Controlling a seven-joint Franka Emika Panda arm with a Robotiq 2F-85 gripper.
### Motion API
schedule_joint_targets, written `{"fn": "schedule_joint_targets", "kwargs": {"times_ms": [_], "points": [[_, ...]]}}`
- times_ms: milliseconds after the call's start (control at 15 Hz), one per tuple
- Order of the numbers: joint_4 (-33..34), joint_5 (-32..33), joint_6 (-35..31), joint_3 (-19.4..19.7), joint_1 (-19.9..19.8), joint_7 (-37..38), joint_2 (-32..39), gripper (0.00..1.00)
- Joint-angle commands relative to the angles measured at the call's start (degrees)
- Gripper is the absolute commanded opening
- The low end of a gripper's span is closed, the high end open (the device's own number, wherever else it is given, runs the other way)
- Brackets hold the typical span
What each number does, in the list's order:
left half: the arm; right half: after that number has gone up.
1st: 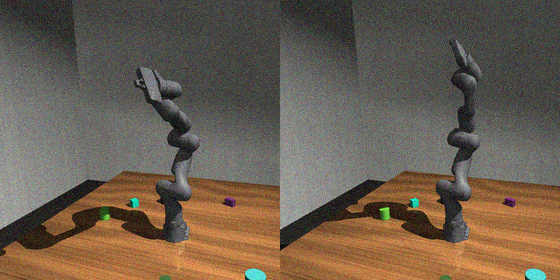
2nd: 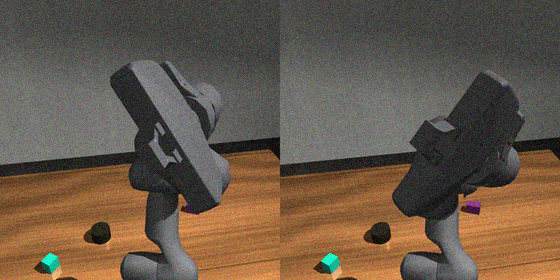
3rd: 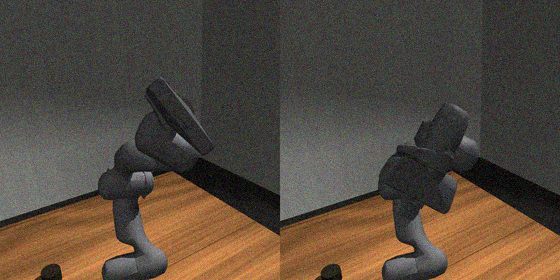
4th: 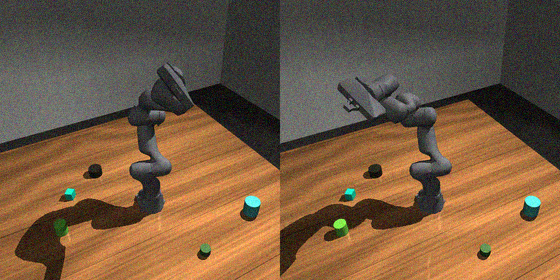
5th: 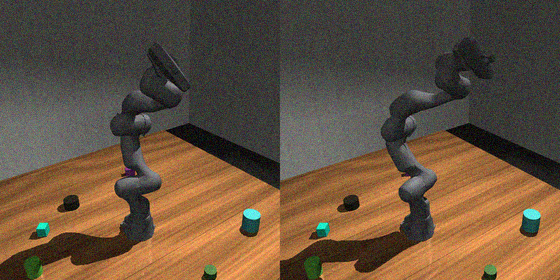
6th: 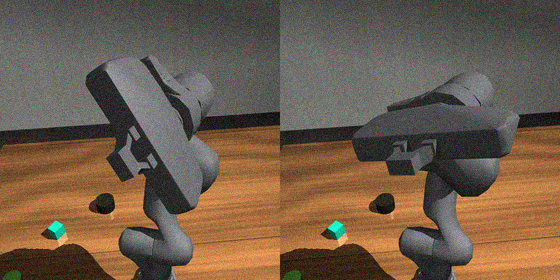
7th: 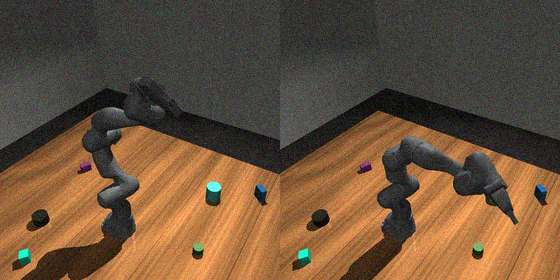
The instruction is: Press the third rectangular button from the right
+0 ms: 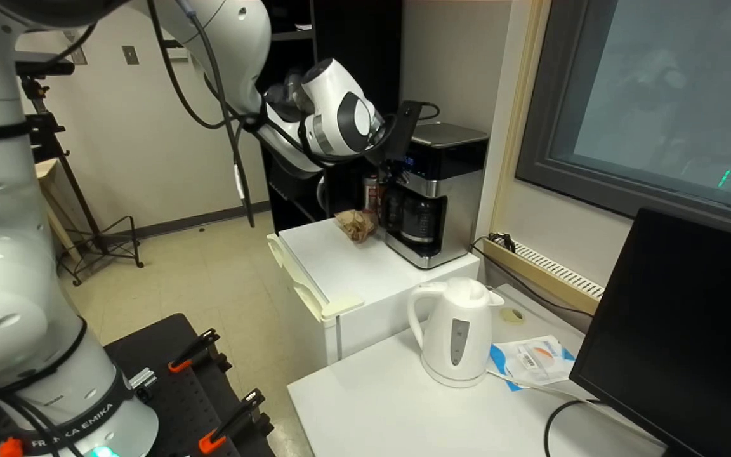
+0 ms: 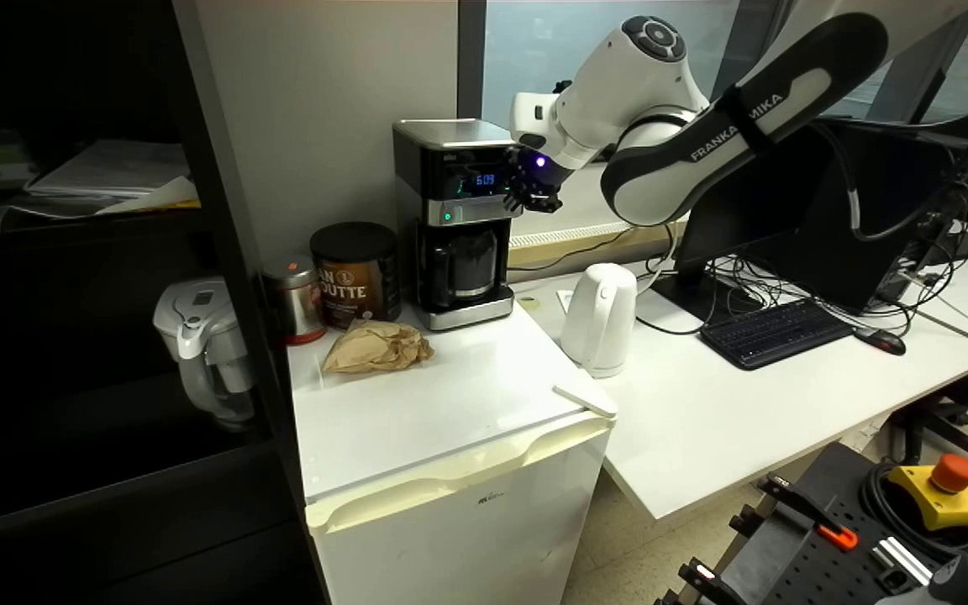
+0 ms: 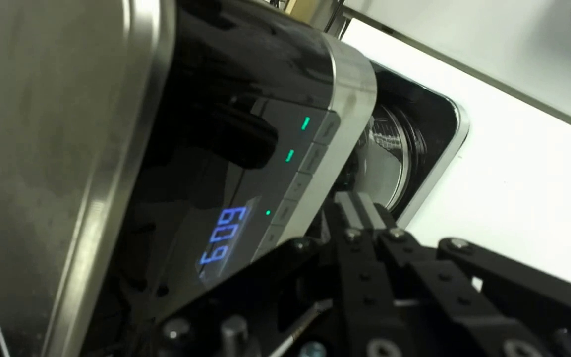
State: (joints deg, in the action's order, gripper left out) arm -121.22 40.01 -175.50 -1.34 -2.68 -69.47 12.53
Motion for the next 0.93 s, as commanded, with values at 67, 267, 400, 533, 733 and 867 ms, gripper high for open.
{"fn": "schedule_joint_targets", "kwargs": {"times_ms": [67, 267, 400, 533, 733, 867], "points": [[2.4, 1.0, -0.3, 1.3, 0.4, -0.7, 1.1, 0.03], [3.3, 1.4, -0.6, 1.5, 0.3, -1.0, 1.7, 0.03], [4.2, 1.5, -1.1, 1.5, 0.1, -1.1, 2.5, 0.03], [5.0, 1.3, -1.1, 1.4, 0.1, -1.2, 3.4, 0.03], [6.6, 1.2, -0.9, 1.2, 0.2, -1.3, 5.1, 0.02], [7.1, 1.3, -0.8, 1.1, 0.3, -1.3, 5.7, 0.03]]}}
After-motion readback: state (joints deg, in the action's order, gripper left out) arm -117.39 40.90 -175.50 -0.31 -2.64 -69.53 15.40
